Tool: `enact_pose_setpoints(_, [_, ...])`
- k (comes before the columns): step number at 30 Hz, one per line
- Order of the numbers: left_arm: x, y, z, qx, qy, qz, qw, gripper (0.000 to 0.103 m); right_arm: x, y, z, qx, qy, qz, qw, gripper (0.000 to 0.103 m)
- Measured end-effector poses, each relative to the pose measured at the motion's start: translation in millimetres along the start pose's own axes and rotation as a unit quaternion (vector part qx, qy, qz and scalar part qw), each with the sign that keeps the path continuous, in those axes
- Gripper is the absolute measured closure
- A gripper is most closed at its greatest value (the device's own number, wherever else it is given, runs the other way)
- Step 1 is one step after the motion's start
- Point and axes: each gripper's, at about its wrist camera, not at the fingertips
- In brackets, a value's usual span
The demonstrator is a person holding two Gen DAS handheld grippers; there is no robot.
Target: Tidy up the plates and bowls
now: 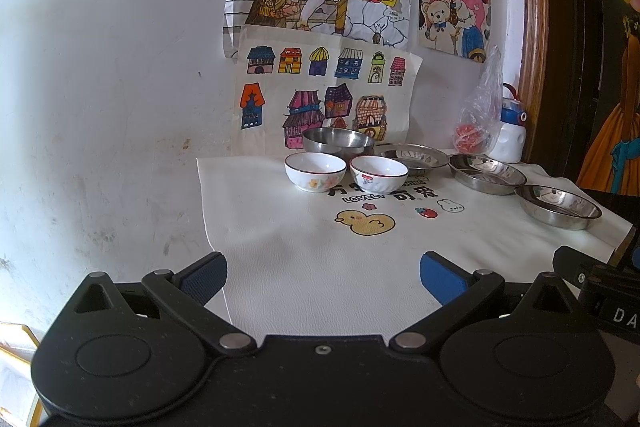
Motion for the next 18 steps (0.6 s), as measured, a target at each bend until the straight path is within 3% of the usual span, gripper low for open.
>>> enact_pose_setpoints(18, [-0.4, 0.2, 0.8, -0.001, 0.002, -0.005, 1.0000, 0.001, 4.4, -1.9, -3.7, 0.000, 0.002, -0.002, 1.000, 0.000])
Point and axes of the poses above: each gripper's, at about its wrist camera, not at the fingertips, and y roughly against the way its jaws point, z to its right, x to its top, and after that the axes turned 5 degrees about -y, right-handed
